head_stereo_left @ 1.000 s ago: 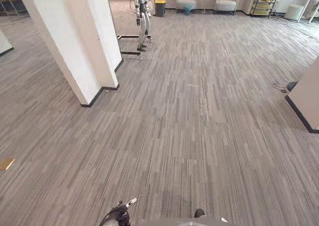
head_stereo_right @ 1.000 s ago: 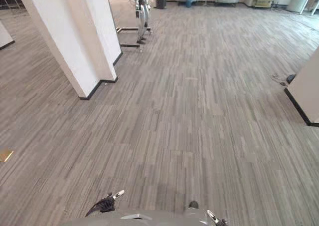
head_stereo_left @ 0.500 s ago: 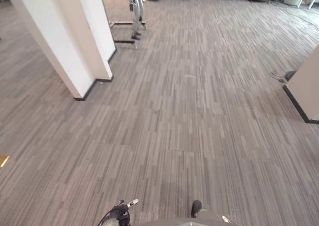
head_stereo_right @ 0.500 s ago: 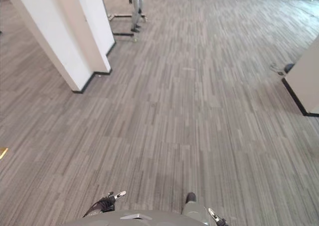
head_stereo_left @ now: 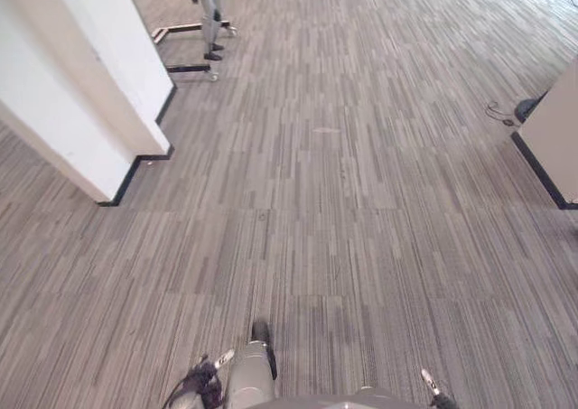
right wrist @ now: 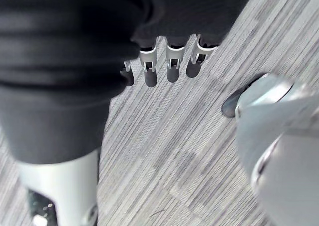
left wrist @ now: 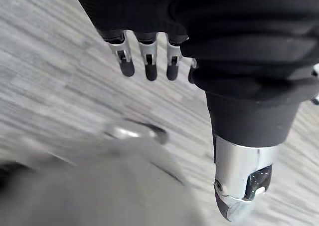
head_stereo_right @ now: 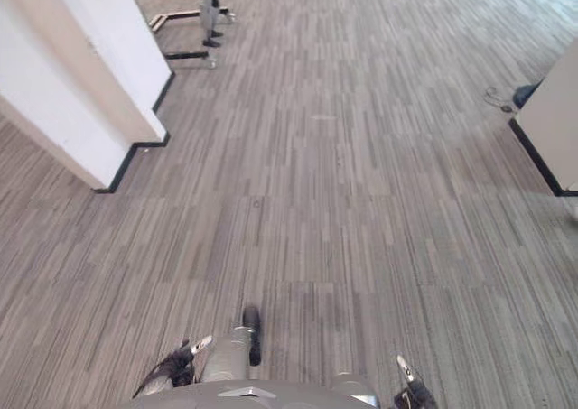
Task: Organize washtable
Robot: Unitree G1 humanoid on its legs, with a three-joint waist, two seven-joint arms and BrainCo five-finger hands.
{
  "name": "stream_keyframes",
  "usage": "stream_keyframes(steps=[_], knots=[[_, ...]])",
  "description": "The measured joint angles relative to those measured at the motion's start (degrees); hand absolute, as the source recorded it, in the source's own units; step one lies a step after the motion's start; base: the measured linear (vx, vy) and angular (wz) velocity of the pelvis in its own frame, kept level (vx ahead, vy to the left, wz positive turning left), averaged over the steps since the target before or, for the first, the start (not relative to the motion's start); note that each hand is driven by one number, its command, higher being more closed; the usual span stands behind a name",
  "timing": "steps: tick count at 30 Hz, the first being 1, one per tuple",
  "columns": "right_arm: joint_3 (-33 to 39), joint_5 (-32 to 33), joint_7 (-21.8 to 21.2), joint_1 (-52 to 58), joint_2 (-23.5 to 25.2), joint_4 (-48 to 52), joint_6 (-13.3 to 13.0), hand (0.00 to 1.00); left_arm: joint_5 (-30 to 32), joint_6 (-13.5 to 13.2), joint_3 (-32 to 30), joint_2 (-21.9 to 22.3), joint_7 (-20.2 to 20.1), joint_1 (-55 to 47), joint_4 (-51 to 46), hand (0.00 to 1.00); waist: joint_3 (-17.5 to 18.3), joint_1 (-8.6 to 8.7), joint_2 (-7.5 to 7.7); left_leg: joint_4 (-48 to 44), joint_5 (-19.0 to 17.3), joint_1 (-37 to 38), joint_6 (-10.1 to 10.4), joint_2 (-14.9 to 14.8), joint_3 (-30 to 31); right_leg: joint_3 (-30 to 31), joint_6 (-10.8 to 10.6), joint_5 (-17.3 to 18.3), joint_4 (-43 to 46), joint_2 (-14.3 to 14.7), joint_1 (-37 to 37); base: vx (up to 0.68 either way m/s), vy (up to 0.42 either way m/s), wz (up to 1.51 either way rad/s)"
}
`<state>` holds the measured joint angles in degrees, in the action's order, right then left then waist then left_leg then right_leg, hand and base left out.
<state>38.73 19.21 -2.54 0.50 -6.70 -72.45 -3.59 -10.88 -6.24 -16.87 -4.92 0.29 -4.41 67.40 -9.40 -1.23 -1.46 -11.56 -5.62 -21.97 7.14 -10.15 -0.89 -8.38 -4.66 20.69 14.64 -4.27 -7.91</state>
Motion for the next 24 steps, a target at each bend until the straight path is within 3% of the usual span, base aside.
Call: stream_keyframes(steps=[1, 2, 3, 4, 5, 6, 7, 8, 9, 11, 13, 14, 16, 17, 18, 19, 20, 21, 22, 23, 24], knots=[[0.0, 0.0, 0.0, 0.0, 0.0, 0.4, -0.1, 0.0, -0.1, 0.6, -2.2, 0.5, -0.1, -1.3, 1.5, 0.0, 0.6, -0.63, 0.76, -6.1, 3.3, -2.6, -1.5, 1.0, 1.0, 1.2, -1.4, 2.4, 0.7, -1.5, -1.0, 0.76, 0.328, -0.63], [0.3, 0.0, -0.2, 0.8, 0.6, 0.0, -0.1, 0.0, 0.0, 1.3, -3.6, -0.2, 0.0, -2.9, 2.7, 0.0, 2.2, -1.46, 2.44, -12.6, 4.4, -3.8, -1.7, 3.9, 0.3, 2.5, -3.6, 4.2, 2.6, -4.1, -2.4, 0.75, 0.334, -0.5], [0.5, 0.0, -0.4, 1.2, 1.0, -0.1, -0.1, 0.0, 0.1, 1.5, -3.7, -0.7, 0.0, -3.3, 3.2, 0.0, 2.0, -1.38, 3.67, -15.5, 2.6, -3.7, -2.0, 5.4, 0.0, 2.8, -3.8, 4.3, 6.6, -5.9, -1.8, 0.78, 0.325, 0.03], [1.9, 0.1, -1.0, 2.2, 1.8, -0.4, 0.0, 0.0, 0.2, 1.7, -3.3, -1.7, 0.0, -3.6, 4.3, 0.0, 2.1, -0.79, 5.49, -18.5, -1.7, -2.6, -3.7, 8.3, -0.7, 3.5, -3.1, 1.4, 19.4, -9.2, 1.8, 0.64, 0.28, 0.45], [2.8, 0.1, -1.4, 2.6, 2.7, -0.3, 0.0, 0.0, 0.2, 1.8, -3.2, -2.5, -0.1, -2.9, 4.3, 0.0, 1.3, -0.76, 6.88, -18.6, -4.1, 1.4, -5.0, 10.8, -1.3, 4.4, 1.4, -8.9, 33.2, -12.1, 6.6, 0.57, 0.262, 0.53], [2.8, 0.2, -1.5, 3.1, 3.1, -0.3, 0.0, 0.0, 0.2, 1.8, -2.7, -2.9, -0.1, -2.6, 4.2, 0.0, 1.0, -0.64, 7.47, -17.6, -5.1, 4.2, -5.9, 12.2, -1.6, 4.5, 3.4, -16.8, 38.1, -13.7, 8.2, 0.21, 0.21, 0.41], [2.6, 0.7, -1.8, 4.3, 3.4, -0.4, 0.0, 0.0, 0.2, 1.8, -0.3, -3.3, -0.2, -2.7, 3.3, 0.0, 0.2, 0.06, 7.02, -15.2, -7.1, 10.1, -8.0, 13.9, -0.6, 6.1, 2.8, -26.9, 45.5, -14.5, 10.4, -0.06, 0.127, 0.35], [2.3, 1.3, -2.2, 3.7, 3.4, -0.4, 0.0, 0.0, 0.3, 1.9, 1.8, -3.2, -0.4, -2.0, 2.1, 0.0, -1.1, 0.91, 6.1, -13.1, -8.4, 16.5, -9.1, 14.0, 0.5, 6.9, 2.3, -19.0, 54.1, -12.2, 14.2, -0.19, 0.065, 0.24], [1.6, 1.6, -2.5, 3.6, 3.4, 0.0, 0.0, 0.0, 0.3, 1.8, 2.8, -3.0, -0.6, -1.1, 1.9, 0.0, -1.3, 1.08, 5.08, -10.0, -8.6, 21.0, -9.3, 13.6, 0.9, 6.5, 2.7, -14.5, 56.9, -10.2, 17.8, -0.21, -0.034, 0.09], [1.2, 1.7, -2.9, 3.6, 3.5, 0.7, 0.0, 0.0, 0.3, 1.5, 3.9, -2.3, -0.8, 1.3, 1.3, 0.0, -1.0, 2.52, 2.72, -3.8, -8.8, 27.8, -9.7, 11.9, 1.8, 1.6, 2.7, -9.4, 52.7, -7.0, 26.0, -0.46, -0.08, 0.19], [1.4, 2.1, -3.0, 4.2, 4.0, 1.3, 0.0, 0.0, 0.5, 1.3, 3.6, -1.4, -0.7, 4.7, -0.1, 0.0, -1.4, 3.13, 2.21, -0.6, -9.4, 32.7, -10.5, 11.1, 2.0, -1.5, 2.5, -8.7, 39.3, -6.6, 32.0, -0.43, 0.015, 0.54], [1.7, 2.1, -3.0, 5.0, 4.7, 1.4, 0.0, 0.0, 0.7, 0.6, 3.4, -0.4, -0.6, 6.1, -0.7, 0.0, -1.4, 4.12, 2.48, 0.9, -9.9, 35.7, -11.1, 10.5, 2.3, -1.8, 0.7, -11.0, 21.3, -6.2, 32.4, -0.1, 0.093, 0.69], [2.8, 2.1, -2.9, 6.9, 5.5, 1.3, 0.1, 0.0, 1.1, -0.4, 3.2, 0.1, -0.7, 6.0, -1.7, 0.0, -0.7, 4.61, 3.43, 0.5, -11.0, 38.6, -9.5, 10.1, 3.2, -1.5, 1.0, -15.2, 6.0, -6.1, 30.4, -0.05, -0.005, 0.86], [3.1, 2.1, -2.3, 8.3, 6.3, 0.8, 0.3, 0.0, 1.1, -0.6, 1.4, 1.1, -0.6, 4.4, -3.3, 0.0, 0.3, 4.45, 5.31, -4.8, -12.6, 39.2, -7.8, 9.7, 3.8, 0.2, 3.7, -20.4, 6.5, -5.5, 29.7, 0.25, -0.256, 0.83], [2.4, 2.1, -2.1, 9.2, 6.1, 1.0, 0.5, 0.0, 1.2, -0.2, -1.3, 2.7, -0.4, 3.2, -3.6, 0.0, 1.1, 4.93, 4.09, -14.6, -12.7, 37.0, -7.5, 7.4, 3.7, -0.4, 4.5, -22.4, 9.6, -4.0, 28.2, 0.43, -0.283, 0.54], [2.4, 2.1, -2.2, 9.3, 5.7, 1.2, 0.5, 0.0, 1.3, -0.2, -2.7, 3.4, -0.2, 2.1, -3.9, 0.0, 1.8, 4.83, 2.35, -20.9, -11.6, 34.5, -6.2, 5.2, 3.6, -1.8, 5.1, -20.8, 10.5, -2.3, 27.4, 0.62, -0.225, 0.06], [2.1, 2.1, -2.3, 9.0, 5.3, 2.7, 0.6, 0.0, 1.3, -0.2, -5.9, 4.5, -0.2, 1.1, -4.2, 0.0, 2.0, 3.6, -0.29, -34.7, -3.7, 28.9, -5.4, 2.1, 3.5, -2.3, 6.2, -16.9, 11.7, 1.1, 25.3, 0.44, -0.115, -0.31], [2.1, 2.1, -2.3, 8.5, 5.0, 3.4, 0.5, 0.0, 1.2, -0.2, -6.9, 4.9, -0.1, 0.4, -4.2, 0.0, 1.5, 3.07, -1.07, -41.0, 3.3, 26.8, -4.8, 1.3, 3.8, -2.0, 7.2, -15.5, 12.1, 2.5, 23.6, 0.51, -0.153, -0.64], [1.3, 2.2, -2.2, 7.4, 4.4, 3.5, 0.5, 0.0, 0.4, 0.1, -8.2, 5.3, -0.2, -0.7, -3.6, 0.0, 0.7, 2.25, -1.6, -52.7, 6.7, 22.1, -2.7, 0.5, 4.6, -1.2, 8.7, -12.8, 11.9, 4.8, 19.7, 0.56, -0.145, -0.54], [0.4, 2.2, -1.8, 6.4, 4.1, 3.5, 0.4, 0.0, 0.0, 0.0, -7.7, 4.3, -0.1, -0.8, -3.0, 0.0, 0.3, 1.99, -1.41, -60.2, 3.3, 17.0, -4.0, 0.4, 4.0, -1.0, 9.0, -11.5, 10.6, 5.5, 14.9, 0.61, -0.14, -0.36], [-0.7, 2.2, -1.8, 5.5, 3.6, 3.4, 0.4, 0.0, 0.1, 0.0, -7.4, 3.5, -0.3, -0.8, -2.3, 0.0, -0.1, 1.97, -0.92, -61.2, 1.3, 15.1, -4.7, 0.5, 3.0, -0.8, 9.2, -11.2, 9.3, 5.6, 12.2, 0.39, -0.094, -0.33]])
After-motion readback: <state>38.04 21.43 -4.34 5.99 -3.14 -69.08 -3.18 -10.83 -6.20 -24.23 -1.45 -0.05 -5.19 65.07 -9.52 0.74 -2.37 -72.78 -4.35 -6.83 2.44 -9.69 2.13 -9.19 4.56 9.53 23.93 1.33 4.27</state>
